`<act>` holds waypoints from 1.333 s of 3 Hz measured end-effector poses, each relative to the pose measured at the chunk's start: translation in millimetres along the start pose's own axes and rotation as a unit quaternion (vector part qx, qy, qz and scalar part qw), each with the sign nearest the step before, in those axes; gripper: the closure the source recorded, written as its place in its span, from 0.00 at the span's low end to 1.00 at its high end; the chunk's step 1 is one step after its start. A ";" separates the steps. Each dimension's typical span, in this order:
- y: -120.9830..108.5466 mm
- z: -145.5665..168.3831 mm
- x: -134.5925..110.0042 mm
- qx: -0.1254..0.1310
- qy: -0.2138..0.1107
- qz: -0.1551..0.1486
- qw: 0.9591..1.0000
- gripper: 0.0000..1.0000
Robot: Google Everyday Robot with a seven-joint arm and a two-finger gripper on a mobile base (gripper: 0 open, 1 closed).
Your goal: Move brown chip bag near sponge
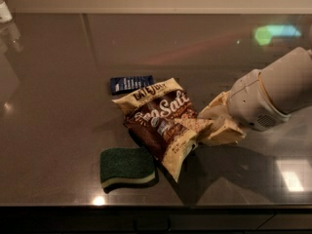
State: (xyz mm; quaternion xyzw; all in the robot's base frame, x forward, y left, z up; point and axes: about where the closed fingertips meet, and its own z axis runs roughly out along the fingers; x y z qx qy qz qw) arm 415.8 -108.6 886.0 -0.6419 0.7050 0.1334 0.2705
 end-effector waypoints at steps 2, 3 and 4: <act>2.1 0.1 -3.2 -0.003 -0.010 0.001 1.000 0.12; 2.8 -0.9 -4.7 -0.001 -0.009 -0.001 1.000 0.00; 2.9 -0.9 -4.8 -0.001 -0.009 -0.001 1.000 0.00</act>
Offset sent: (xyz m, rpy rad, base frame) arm -0.0010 0.0019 -0.0003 0.0195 0.0057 0.0028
